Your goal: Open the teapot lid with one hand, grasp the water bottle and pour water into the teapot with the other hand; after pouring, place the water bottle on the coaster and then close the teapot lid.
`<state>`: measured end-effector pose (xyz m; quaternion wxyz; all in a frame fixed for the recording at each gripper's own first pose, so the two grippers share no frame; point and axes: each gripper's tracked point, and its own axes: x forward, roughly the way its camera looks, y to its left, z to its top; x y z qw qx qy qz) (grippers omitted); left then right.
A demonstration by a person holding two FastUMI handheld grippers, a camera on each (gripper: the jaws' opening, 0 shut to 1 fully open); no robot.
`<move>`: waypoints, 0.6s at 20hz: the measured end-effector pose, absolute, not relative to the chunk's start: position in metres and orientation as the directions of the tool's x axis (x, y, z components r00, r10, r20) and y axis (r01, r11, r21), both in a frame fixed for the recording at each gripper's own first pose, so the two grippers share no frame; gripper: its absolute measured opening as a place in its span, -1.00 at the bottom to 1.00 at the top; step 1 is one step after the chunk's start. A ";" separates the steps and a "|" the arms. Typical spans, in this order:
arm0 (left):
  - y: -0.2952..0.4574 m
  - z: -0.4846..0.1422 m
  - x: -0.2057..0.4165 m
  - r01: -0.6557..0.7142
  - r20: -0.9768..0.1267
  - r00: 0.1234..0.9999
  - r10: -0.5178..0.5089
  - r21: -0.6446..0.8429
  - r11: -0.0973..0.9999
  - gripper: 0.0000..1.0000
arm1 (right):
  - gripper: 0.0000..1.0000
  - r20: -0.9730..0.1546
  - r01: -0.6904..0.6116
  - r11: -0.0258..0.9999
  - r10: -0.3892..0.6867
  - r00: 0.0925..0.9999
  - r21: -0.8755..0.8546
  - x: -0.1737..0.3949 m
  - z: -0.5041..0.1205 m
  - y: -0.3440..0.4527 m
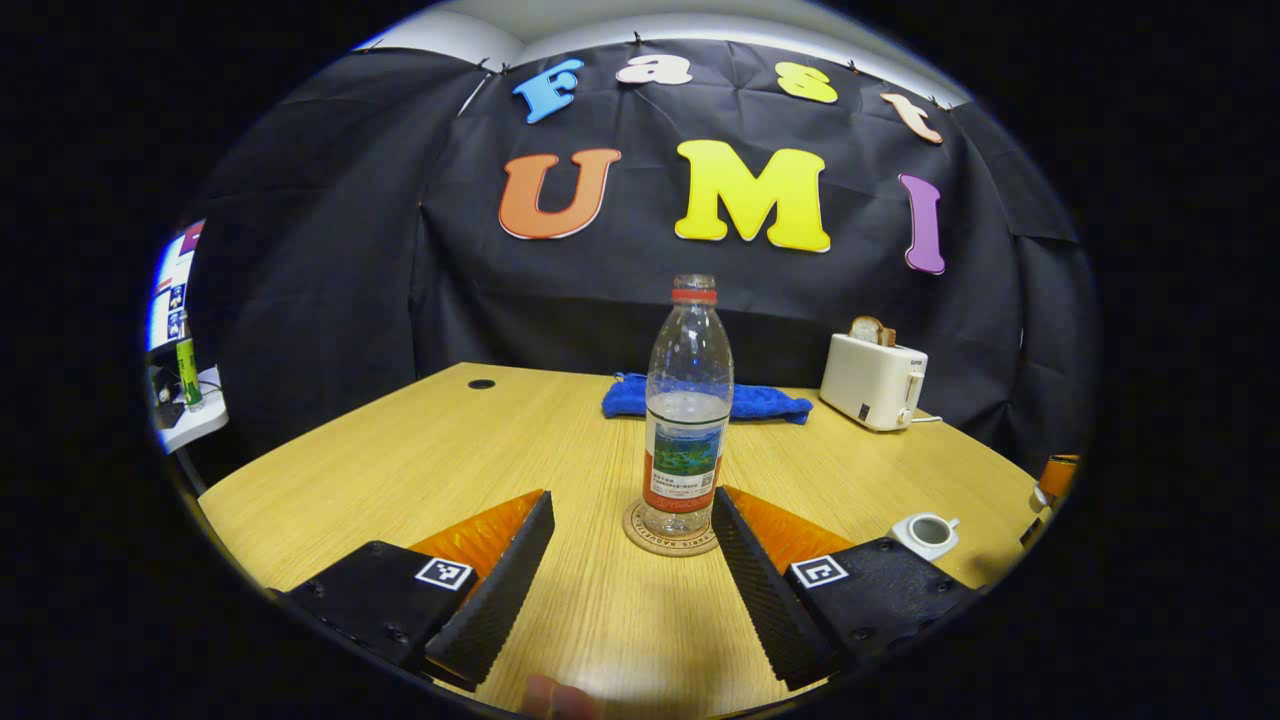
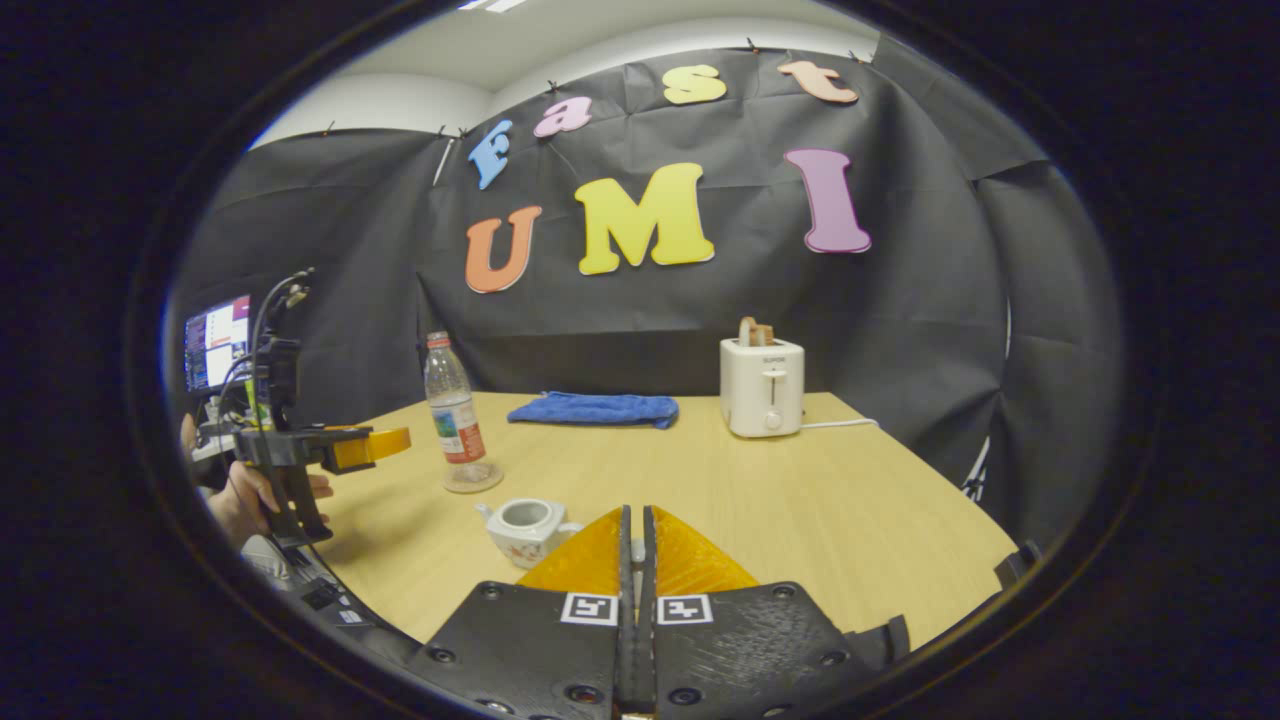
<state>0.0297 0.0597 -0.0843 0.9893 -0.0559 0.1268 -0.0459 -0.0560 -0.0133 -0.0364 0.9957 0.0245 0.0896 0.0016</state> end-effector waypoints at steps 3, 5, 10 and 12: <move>0.072 -0.063 -0.004 0.066 -0.188 0.979 -0.083 -0.096 0.993 0.98 | -1.00 -0.159 -0.063 0.998 0.067 0.985 0.031 -0.035 -0.027 0.015; 0.076 -0.050 -0.021 0.063 -0.159 0.984 -0.077 -0.093 0.994 0.98 | -1.00 -0.147 -0.098 0.995 0.100 0.984 0.021 -0.022 -0.021 0.032; 0.085 -0.041 -0.050 0.043 -0.123 0.991 -0.044 -0.014 0.999 0.98 | -0.95 -0.136 -0.135 0.991 0.135 0.982 0.006 0.010 -0.025 0.057; 0.083 -0.040 -0.060 0.049 -0.131 0.990 -0.054 -0.041 0.998 0.98 | -1.00 -0.149 -0.141 0.990 0.140 0.979 0.005 0.024 -0.032 0.062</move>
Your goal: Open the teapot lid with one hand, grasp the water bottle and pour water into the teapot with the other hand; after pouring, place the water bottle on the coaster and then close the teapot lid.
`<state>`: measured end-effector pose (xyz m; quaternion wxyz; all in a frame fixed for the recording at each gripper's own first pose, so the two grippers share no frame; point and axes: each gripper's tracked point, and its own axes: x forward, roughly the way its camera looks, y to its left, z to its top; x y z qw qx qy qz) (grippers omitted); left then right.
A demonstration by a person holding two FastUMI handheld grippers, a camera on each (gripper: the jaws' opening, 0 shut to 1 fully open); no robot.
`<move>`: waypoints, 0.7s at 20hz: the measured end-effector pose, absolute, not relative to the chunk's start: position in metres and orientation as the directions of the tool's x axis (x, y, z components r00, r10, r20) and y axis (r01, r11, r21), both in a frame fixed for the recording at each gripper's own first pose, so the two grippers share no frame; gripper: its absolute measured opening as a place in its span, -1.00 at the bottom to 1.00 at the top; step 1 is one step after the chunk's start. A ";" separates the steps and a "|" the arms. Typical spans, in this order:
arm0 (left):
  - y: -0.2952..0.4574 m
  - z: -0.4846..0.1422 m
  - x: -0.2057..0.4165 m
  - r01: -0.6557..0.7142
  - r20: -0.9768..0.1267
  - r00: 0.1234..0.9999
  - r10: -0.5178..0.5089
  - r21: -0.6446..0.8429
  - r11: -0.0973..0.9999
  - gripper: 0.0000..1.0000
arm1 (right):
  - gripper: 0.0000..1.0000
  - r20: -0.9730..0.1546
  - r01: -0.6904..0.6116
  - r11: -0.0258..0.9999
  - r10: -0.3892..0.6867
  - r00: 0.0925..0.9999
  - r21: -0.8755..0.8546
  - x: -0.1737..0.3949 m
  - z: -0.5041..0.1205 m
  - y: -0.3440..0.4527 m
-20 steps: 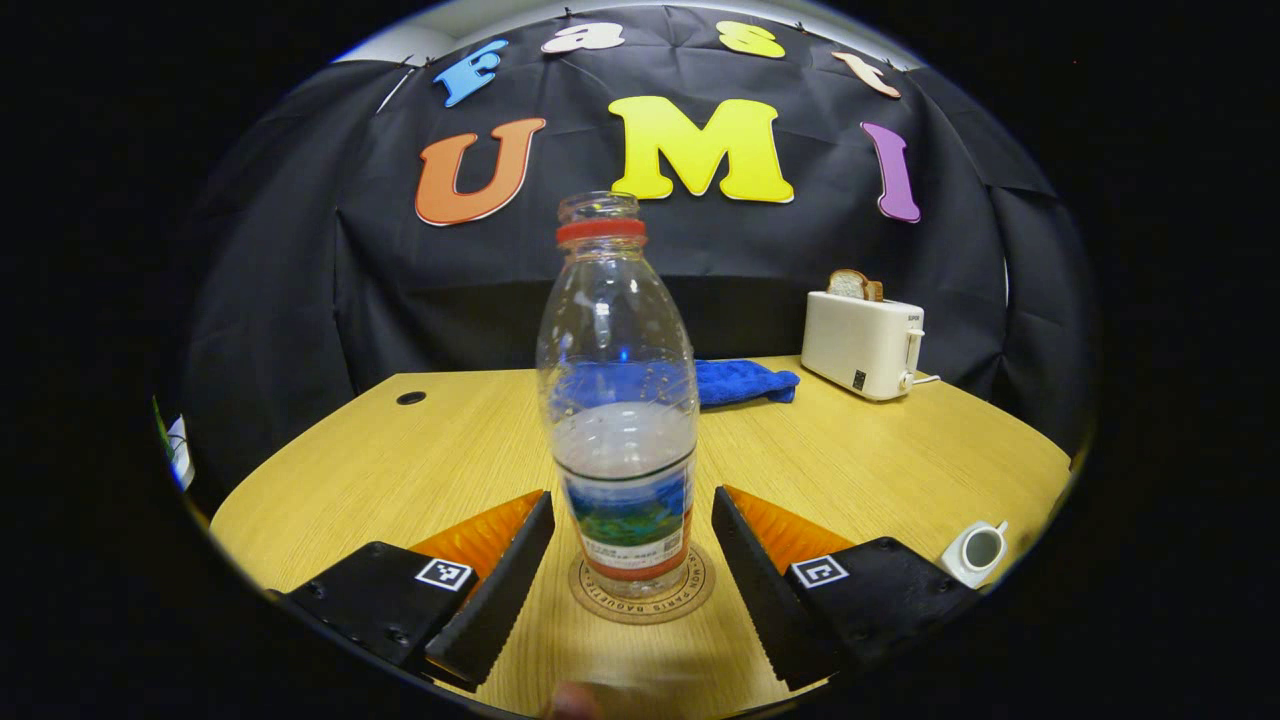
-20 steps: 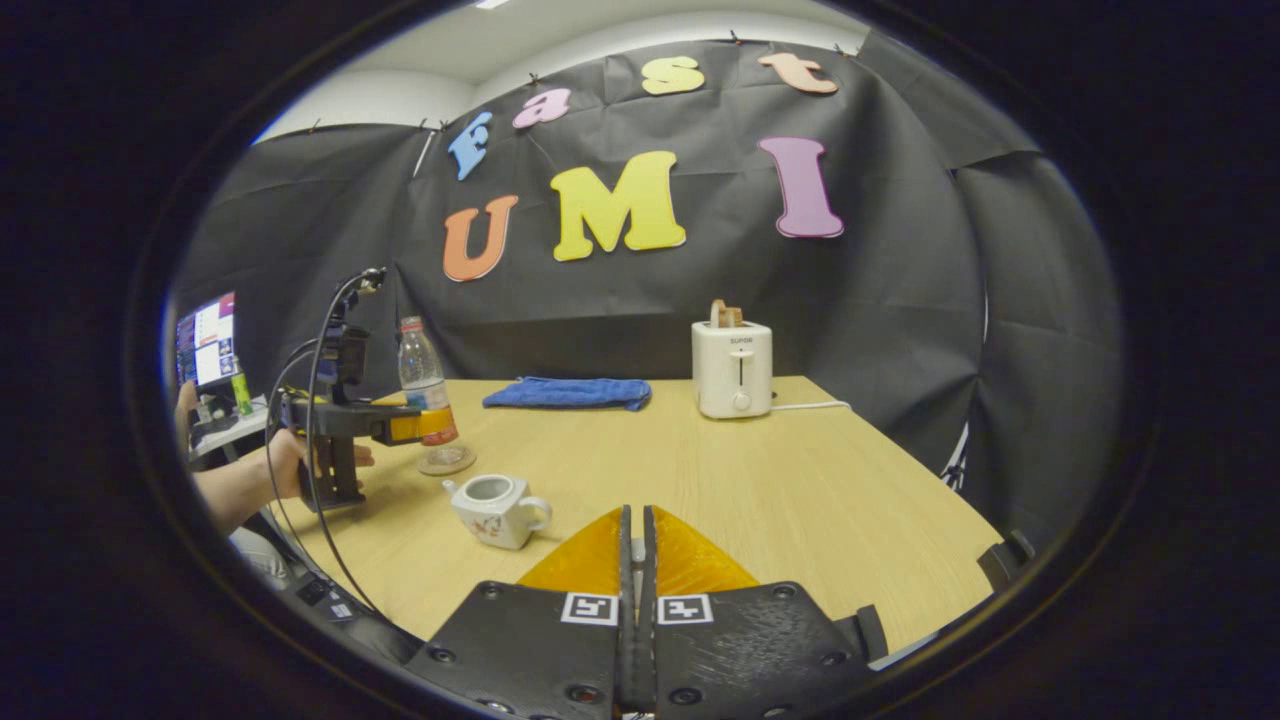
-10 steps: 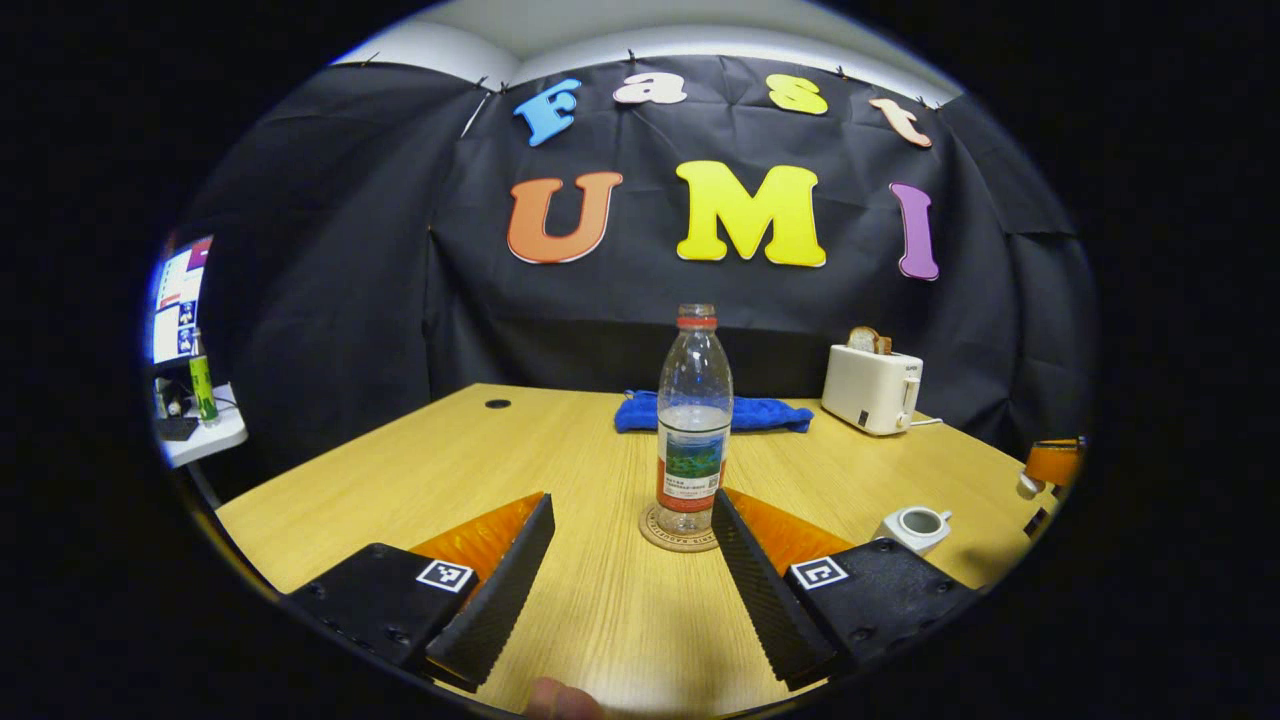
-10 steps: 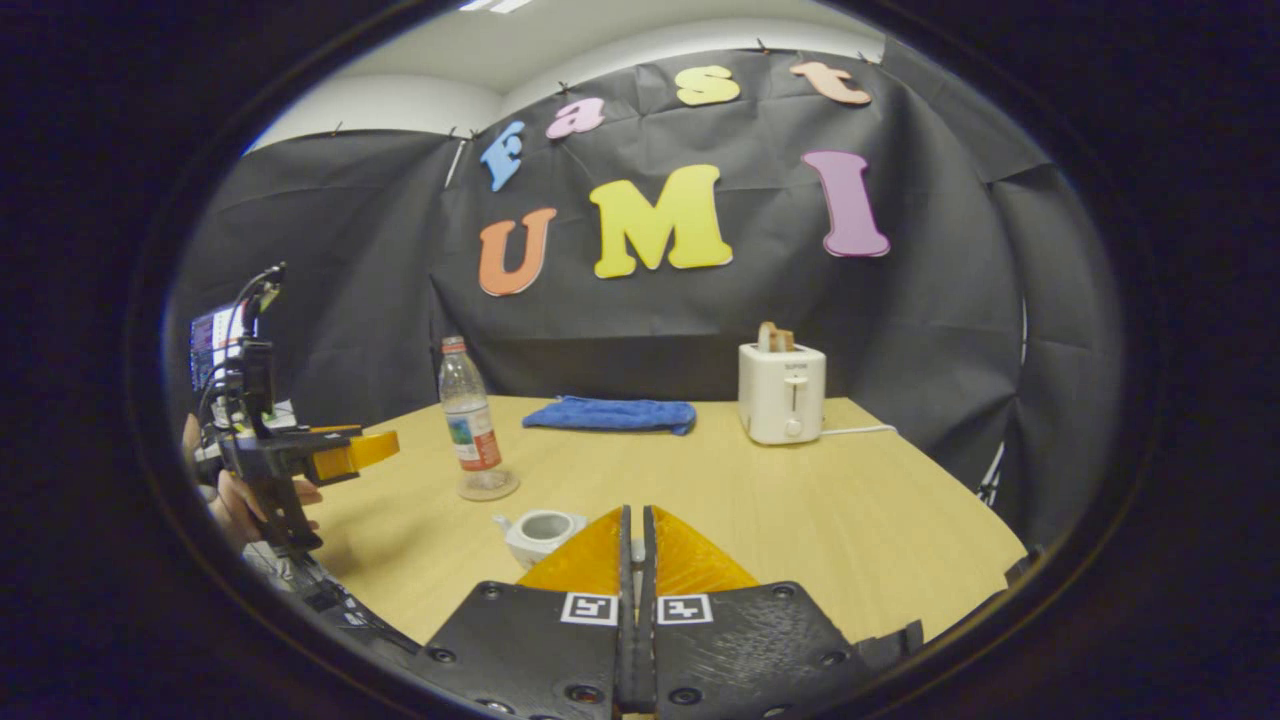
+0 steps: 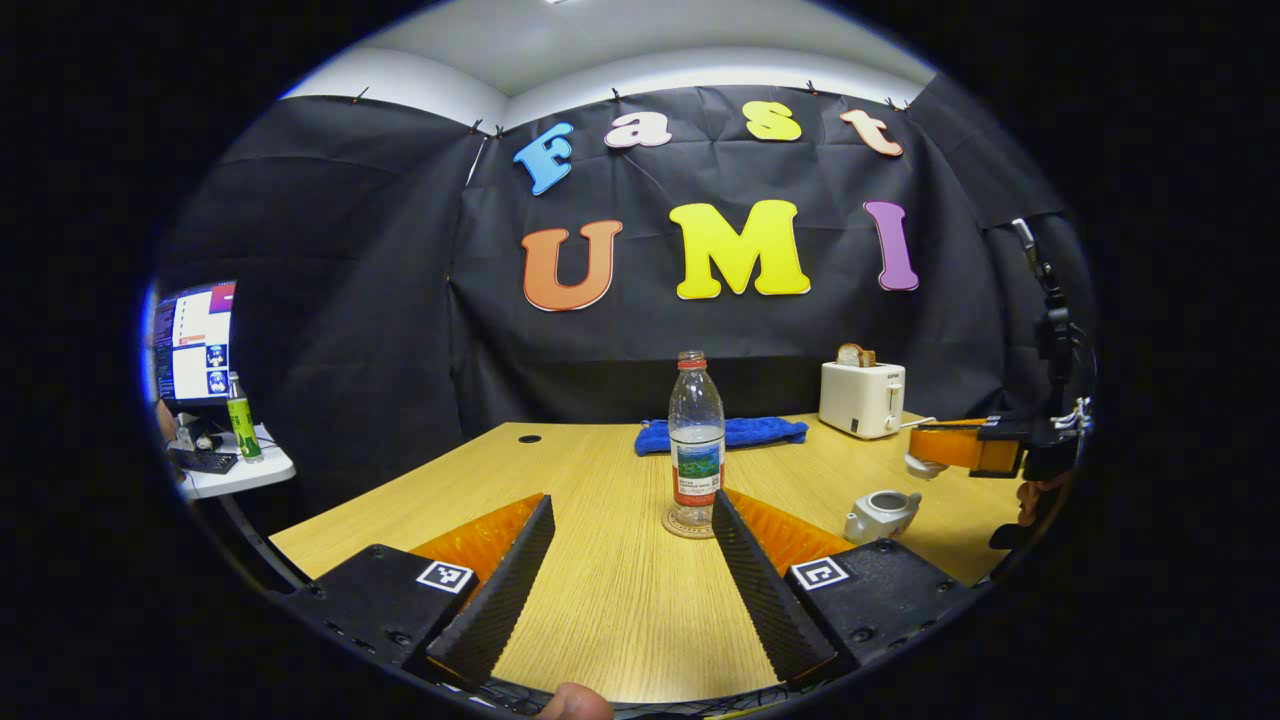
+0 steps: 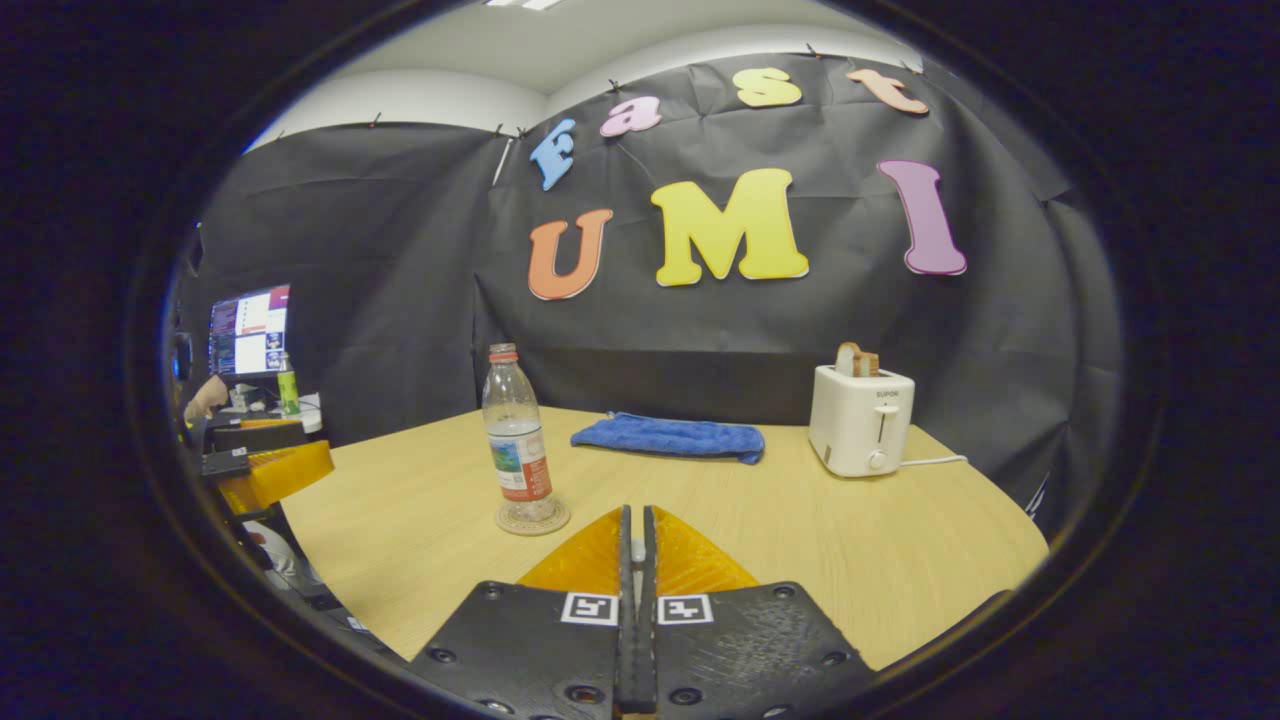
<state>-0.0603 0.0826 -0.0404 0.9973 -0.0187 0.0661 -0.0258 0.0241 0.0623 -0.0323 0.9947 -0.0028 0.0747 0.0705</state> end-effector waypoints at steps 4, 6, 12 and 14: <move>0.091 -0.035 -0.069 0.031 -0.115 0.993 -0.039 -0.065 0.997 0.98 | -1.00 -0.165 -0.159 0.987 0.156 0.974 -0.006 0.037 -0.044 0.075; 0.093 -0.030 -0.070 0.030 -0.104 0.994 -0.038 -0.077 0.997 0.99 | -1.00 -0.171 -0.160 0.987 0.154 0.973 -0.024 0.041 -0.049 0.077; 0.098 -0.032 -0.068 0.015 -0.108 0.994 -0.025 -0.091 0.996 0.98 | -1.00 -0.178 -0.150 0.988 0.142 0.974 -0.033 0.045 -0.061 0.077; 0.099 -0.032 -0.068 0.013 -0.108 0.994 -0.024 -0.095 0.995 0.98 | -1.00 -0.181 -0.148 0.989 0.141 0.973 -0.028 0.044 -0.065 0.076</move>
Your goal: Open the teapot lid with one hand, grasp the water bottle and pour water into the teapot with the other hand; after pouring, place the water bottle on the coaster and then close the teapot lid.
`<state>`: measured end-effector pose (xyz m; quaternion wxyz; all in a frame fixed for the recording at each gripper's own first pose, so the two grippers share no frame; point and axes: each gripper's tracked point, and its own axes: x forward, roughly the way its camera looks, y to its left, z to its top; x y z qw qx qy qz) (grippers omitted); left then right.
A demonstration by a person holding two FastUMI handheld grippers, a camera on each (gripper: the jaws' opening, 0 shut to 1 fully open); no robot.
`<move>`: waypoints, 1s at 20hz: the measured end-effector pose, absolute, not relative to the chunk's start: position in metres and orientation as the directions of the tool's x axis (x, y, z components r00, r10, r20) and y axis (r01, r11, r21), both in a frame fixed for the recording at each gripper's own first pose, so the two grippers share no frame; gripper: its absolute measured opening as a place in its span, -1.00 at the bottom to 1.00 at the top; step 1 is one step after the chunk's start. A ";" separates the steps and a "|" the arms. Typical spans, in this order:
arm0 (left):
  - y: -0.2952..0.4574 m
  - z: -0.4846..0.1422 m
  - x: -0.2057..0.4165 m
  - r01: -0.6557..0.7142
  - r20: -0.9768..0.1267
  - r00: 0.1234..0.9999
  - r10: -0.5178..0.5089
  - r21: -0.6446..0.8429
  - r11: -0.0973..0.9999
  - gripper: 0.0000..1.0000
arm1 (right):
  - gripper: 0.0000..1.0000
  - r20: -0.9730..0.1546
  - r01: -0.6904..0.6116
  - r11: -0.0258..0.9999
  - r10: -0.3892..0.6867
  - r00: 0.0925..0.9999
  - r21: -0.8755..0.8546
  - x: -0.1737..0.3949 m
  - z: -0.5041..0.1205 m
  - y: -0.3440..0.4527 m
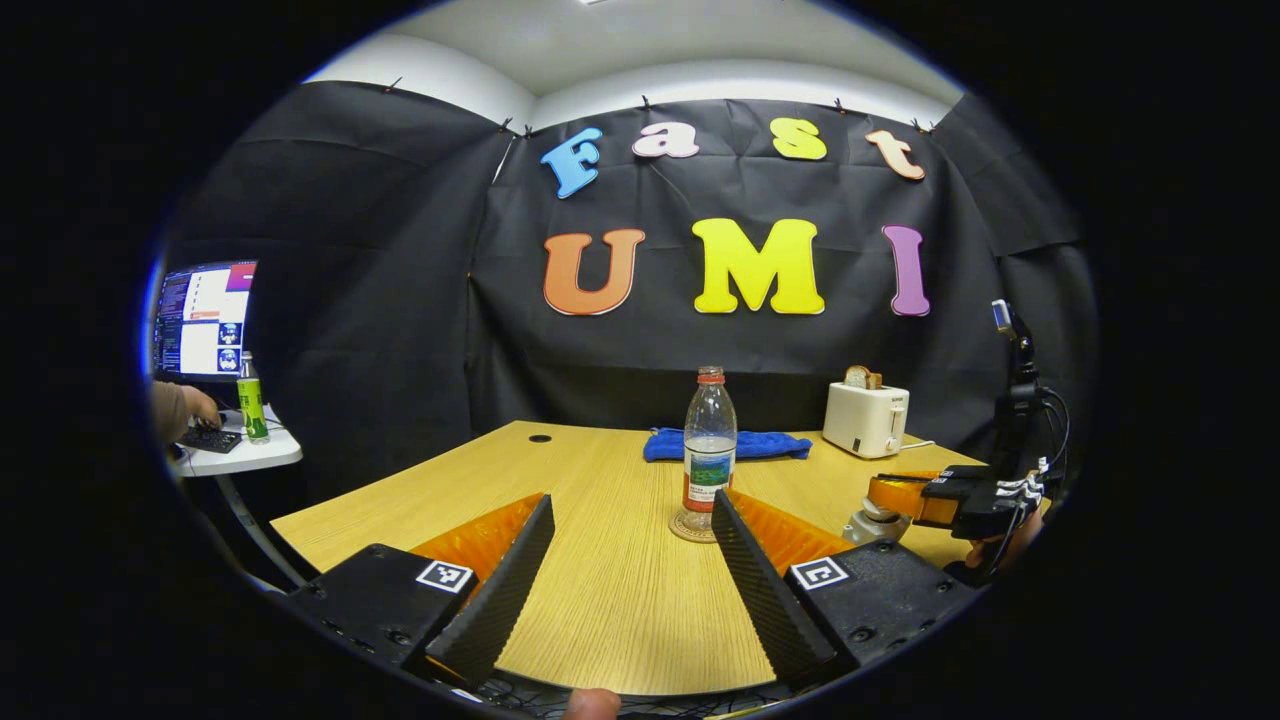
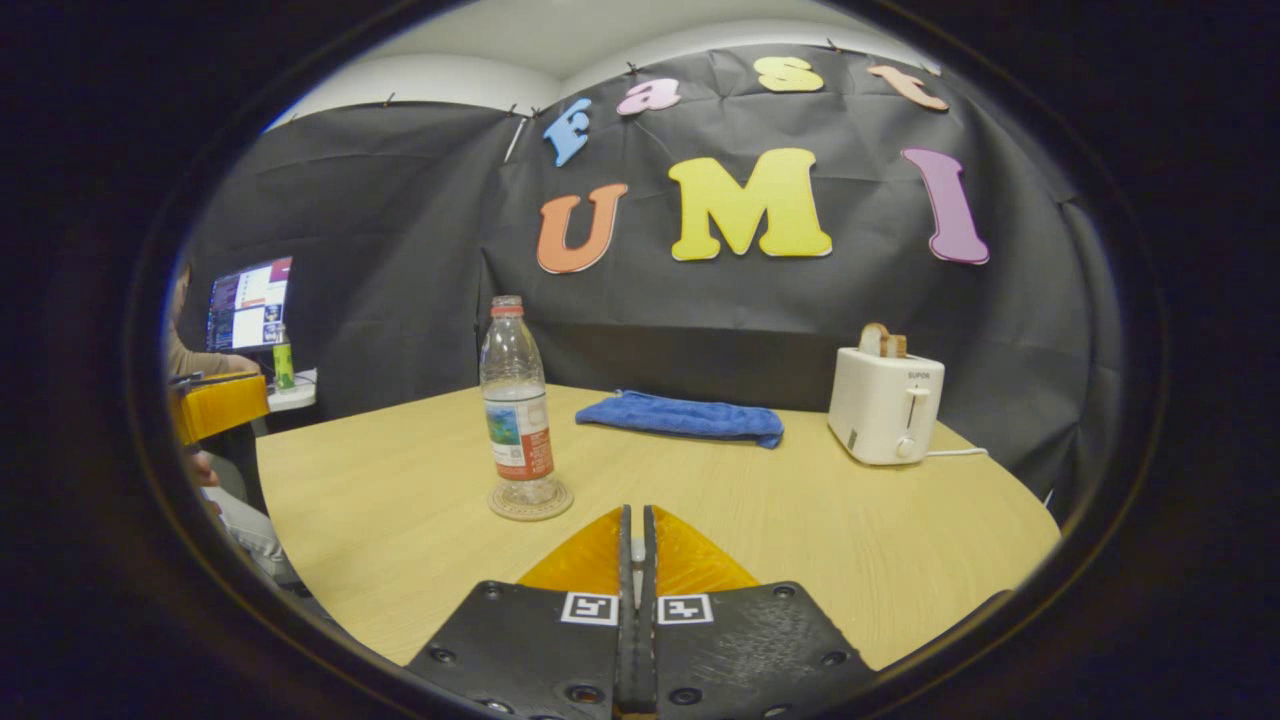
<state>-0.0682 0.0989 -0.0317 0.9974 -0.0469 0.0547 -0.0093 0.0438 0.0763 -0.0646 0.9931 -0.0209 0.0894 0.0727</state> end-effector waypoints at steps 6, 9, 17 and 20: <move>0.099 -0.034 -0.068 0.008 -0.115 0.993 -0.020 -0.105 0.994 0.99 | -1.00 -0.160 -0.143 0.990 0.139 0.977 -0.010 0.041 -0.065 0.075; 0.095 -0.035 -0.065 0.011 -0.113 0.993 -0.024 -0.109 0.994 0.98 | -1.00 -0.163 -0.141 0.990 0.138 0.977 -0.006 0.038 -0.069 0.075; 0.090 -0.030 -0.067 0.011 -0.102 0.994 -0.022 -0.111 0.994 0.98 | -0.88 -0.157 -0.126 0.992 0.122 0.980 -0.012 0.033 -0.071 0.073; 0.080 -0.022 -0.065 0.023 -0.092 0.995 -0.034 -0.120 0.992 0.99 | 0.00 -0.104 -0.111 0.994 0.110 0.989 -0.002 0.021 -0.039 0.066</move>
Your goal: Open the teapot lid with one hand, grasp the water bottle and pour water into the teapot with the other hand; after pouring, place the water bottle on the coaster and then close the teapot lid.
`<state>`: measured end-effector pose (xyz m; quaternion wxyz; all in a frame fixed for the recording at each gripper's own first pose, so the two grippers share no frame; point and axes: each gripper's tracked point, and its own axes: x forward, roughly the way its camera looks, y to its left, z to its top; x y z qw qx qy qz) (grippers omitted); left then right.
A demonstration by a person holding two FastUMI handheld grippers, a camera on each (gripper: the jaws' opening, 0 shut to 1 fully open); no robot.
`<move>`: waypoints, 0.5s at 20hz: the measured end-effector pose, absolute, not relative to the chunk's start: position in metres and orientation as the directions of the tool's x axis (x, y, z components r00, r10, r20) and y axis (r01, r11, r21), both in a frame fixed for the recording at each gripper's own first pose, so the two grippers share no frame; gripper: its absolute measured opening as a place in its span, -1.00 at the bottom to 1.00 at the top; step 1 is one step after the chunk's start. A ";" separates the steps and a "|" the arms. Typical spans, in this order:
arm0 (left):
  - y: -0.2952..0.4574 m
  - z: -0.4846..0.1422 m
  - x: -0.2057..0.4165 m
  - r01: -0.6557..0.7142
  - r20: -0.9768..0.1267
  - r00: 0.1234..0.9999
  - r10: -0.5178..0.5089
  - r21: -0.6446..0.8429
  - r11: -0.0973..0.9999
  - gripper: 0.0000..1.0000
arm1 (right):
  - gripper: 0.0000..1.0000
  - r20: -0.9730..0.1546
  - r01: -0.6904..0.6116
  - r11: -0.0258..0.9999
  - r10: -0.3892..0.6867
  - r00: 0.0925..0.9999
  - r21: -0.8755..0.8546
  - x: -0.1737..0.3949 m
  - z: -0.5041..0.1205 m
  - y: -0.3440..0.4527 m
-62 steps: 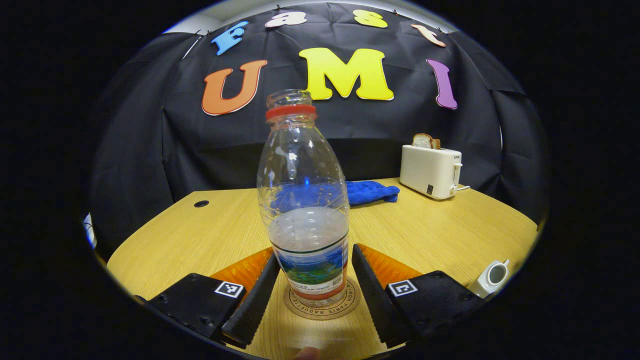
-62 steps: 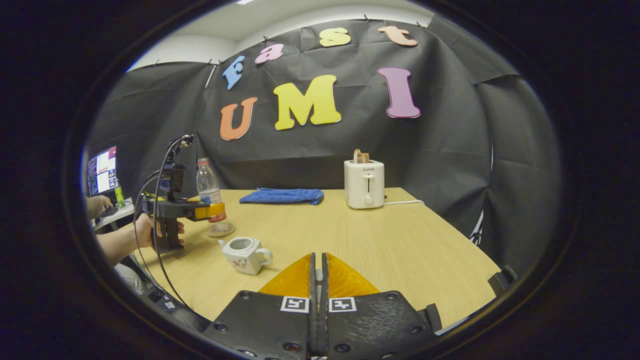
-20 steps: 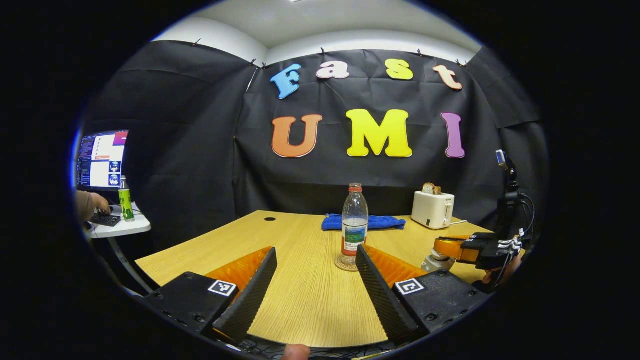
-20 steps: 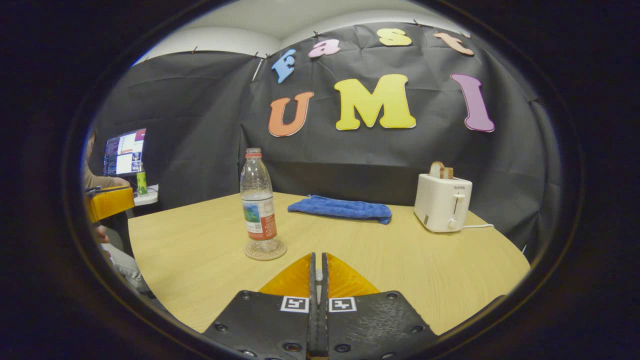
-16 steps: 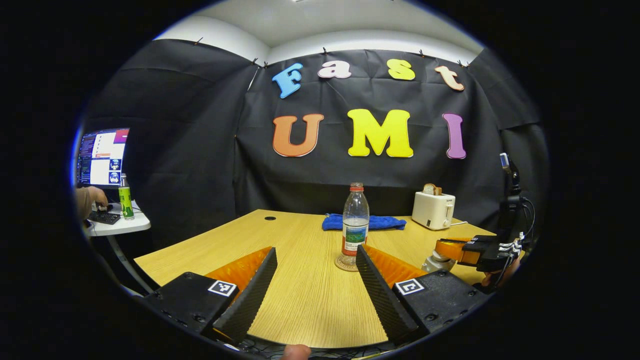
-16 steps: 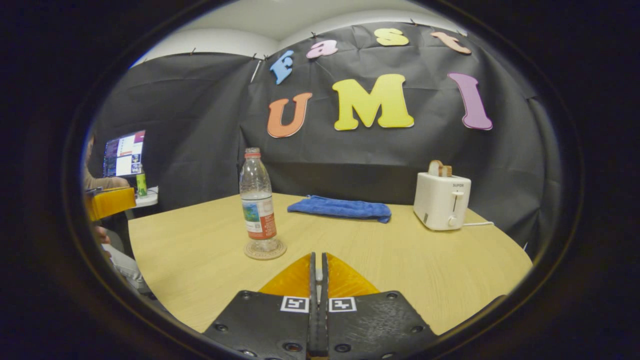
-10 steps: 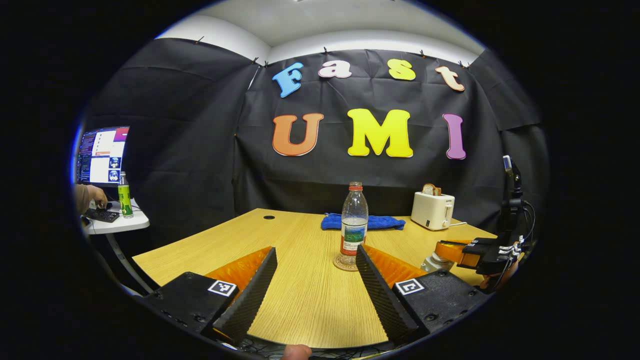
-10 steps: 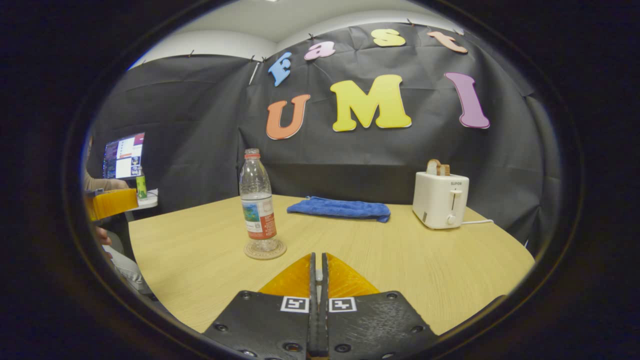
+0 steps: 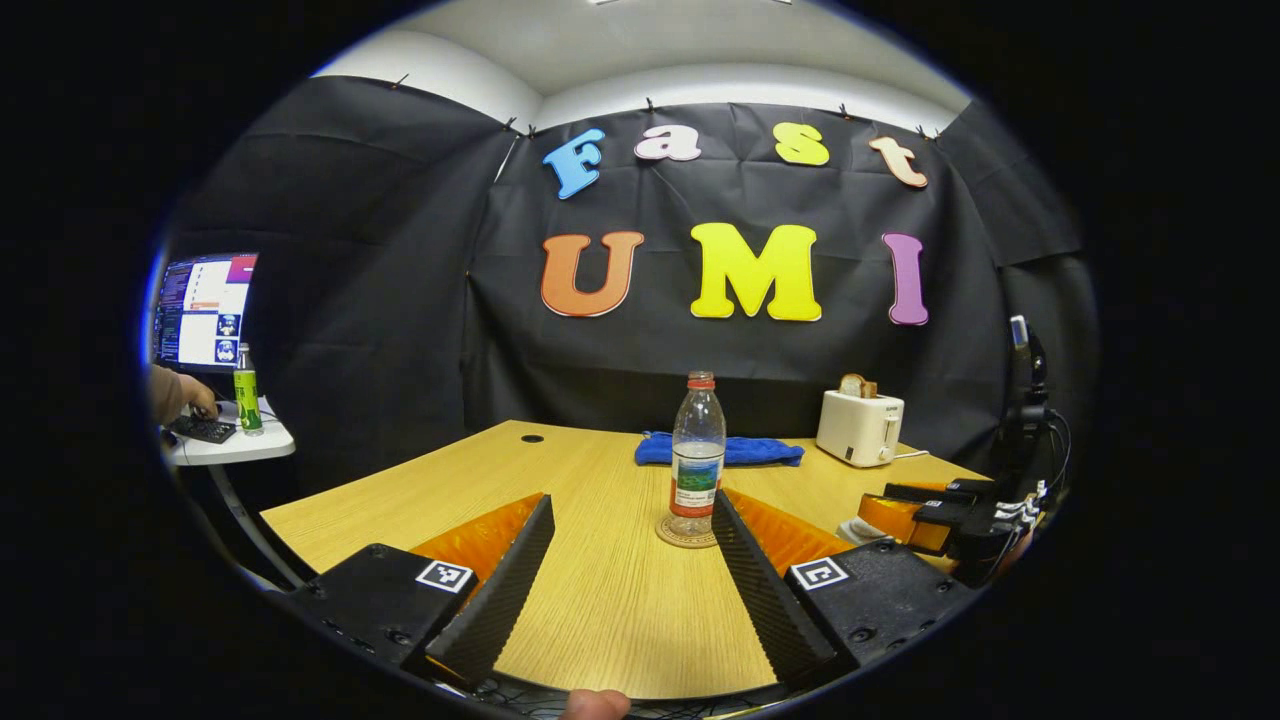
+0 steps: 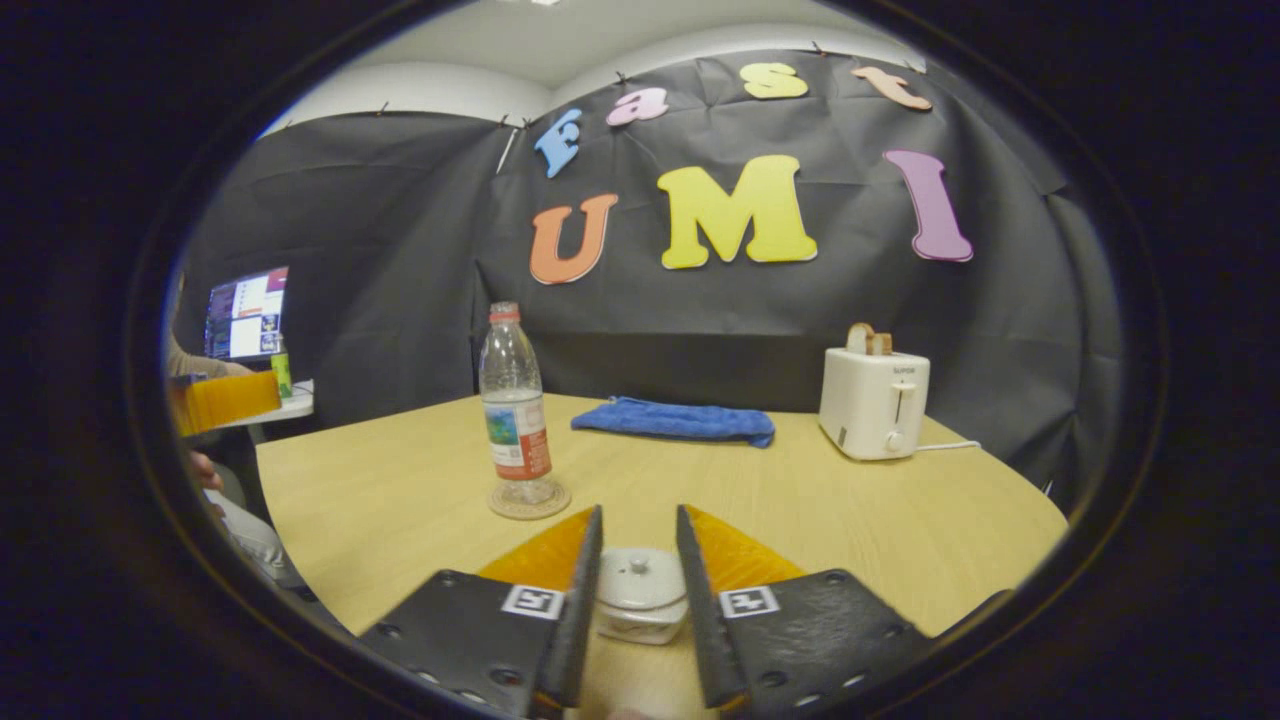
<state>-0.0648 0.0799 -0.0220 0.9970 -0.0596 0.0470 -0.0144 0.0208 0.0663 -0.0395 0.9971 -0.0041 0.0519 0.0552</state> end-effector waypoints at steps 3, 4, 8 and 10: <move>0.062 -0.001 -0.062 0.053 -0.056 0.997 -0.061 -0.125 0.991 0.99 | 0.93 -0.023 -0.023 0.999 0.022 0.999 -0.029 -0.003 0.012 0.044; 0.052 0.007 -0.061 0.070 -0.046 0.996 -0.076 -0.124 0.990 0.99 | 0.92 -0.006 0.002 0.999 -0.002 1.000 -0.038 -0.013 0.026 0.037; 0.006 0.049 -0.059 0.165 0.029 0.986 -0.164 -0.073 0.984 0.98 | 0.92 0.040 0.080 0.995 -0.077 0.996 -0.059 -0.061 0.075 0.016; -0.014 0.069 -0.063 0.204 0.064 0.978 -0.201 -0.058 0.977 0.97 | 0.92 0.068 0.112 0.991 -0.107 0.992 -0.074 -0.083 0.097 0.005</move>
